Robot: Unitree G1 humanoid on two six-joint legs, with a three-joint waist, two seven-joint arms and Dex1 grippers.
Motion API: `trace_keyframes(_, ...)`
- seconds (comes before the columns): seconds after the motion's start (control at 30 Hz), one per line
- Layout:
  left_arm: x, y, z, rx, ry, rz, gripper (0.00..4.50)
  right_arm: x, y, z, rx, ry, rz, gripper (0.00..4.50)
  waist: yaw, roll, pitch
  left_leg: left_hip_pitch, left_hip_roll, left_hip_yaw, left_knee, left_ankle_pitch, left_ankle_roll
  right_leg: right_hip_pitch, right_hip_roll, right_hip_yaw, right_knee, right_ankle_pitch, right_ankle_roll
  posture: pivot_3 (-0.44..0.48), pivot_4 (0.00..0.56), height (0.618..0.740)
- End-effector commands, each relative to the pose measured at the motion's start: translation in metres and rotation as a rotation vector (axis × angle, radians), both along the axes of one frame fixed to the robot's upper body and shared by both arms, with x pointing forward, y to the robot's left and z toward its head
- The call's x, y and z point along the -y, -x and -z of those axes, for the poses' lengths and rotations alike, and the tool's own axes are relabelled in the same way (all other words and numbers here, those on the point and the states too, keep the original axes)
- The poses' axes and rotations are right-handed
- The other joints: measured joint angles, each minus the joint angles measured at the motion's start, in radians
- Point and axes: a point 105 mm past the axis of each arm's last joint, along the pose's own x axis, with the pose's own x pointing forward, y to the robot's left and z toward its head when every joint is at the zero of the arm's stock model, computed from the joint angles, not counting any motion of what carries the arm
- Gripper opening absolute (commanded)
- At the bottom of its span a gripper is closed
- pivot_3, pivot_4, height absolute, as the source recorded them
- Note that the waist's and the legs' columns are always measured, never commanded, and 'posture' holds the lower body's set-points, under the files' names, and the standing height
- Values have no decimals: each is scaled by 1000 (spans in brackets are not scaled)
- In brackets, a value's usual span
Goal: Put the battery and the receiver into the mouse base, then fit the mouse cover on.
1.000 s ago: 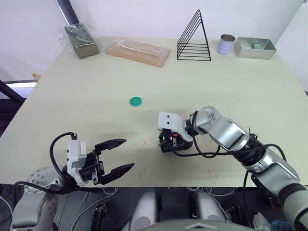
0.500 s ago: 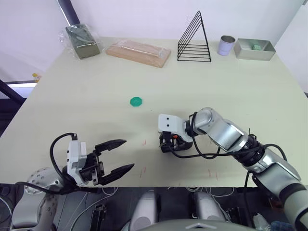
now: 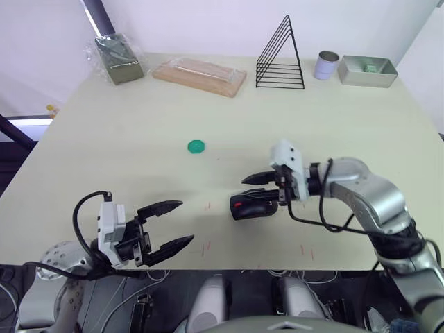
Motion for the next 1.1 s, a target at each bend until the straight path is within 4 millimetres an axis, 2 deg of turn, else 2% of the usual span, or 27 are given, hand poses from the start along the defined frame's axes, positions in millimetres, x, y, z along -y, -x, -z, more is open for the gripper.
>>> trace_keyframes(0.03,-1,0,-8,34,-4,9,4500,13,3,-1,60,-53,52,1559,-1,1,0,0,0,1,0,0,0,0,0,1,0,0,0,0,150,740)
trace_keyframes(0.17,-2,-1,-8,33,-4,12,4500,20,1,8,9,-160,144,1559,-4,1,0,1,1,1,0,0,0,0,1,1,1,0,0,0,150,740)
trace_keyframes(0.3,-1,-3,-10,35,-4,20,4500,28,-5,31,-46,-227,263,1559,-1,1,0,3,1,1,0,0,0,2,2,2,1,1,-1,0,150,740)
trace_keyframes(0.53,-1,-4,-10,35,-1,20,4500,29,-14,47,-83,-300,377,1559,-1,2,0,4,1,4,0,0,0,2,2,4,1,1,-1,0,150,740)
trace_keyframes(0.6,-1,-4,-11,35,2,16,4500,28,-14,55,-93,-307,401,1559,-2,1,0,5,1,4,0,0,0,2,3,4,1,1,-1,0,150,740)
trace_keyframes(0.77,-1,-3,-9,33,3,5,4500,18,-5,95,-127,-210,411,1559,-3,2,0,6,1,5,0,0,0,2,3,5,2,1,-1,0,150,740)
trace_keyframes(0.87,-1,-5,-9,30,9,-13,4500,16,1,113,-120,-154,399,1559,-7,1,0,14,1,9,-2,0,0,7,4,9,3,0,-1,0,150,740)
trace_keyframes(0.93,-2,-6,-8,22,13,-22,4500,17,1,112,-89,-152,402,1559,-7,1,-1,17,5,11,-2,0,0,9,6,11,3,-2,-5,0,150,740)
trace_keyframes(0.97,-2,-7,-8,17,16,-26,4500,19,-1,105,-69,-178,412,1559,-7,1,-1,17,6,11,-1,0,0,9,7,12,3,-2,-5,0,150,740)
trace_keyframes(1.1,-5,-11,-8,8,33,-79,4500,34,-9,60,47,-249,471,1559,-6,2,0,17,9,13,-1,0,-1,8,9,14,4,-2,-6,0,150,740)
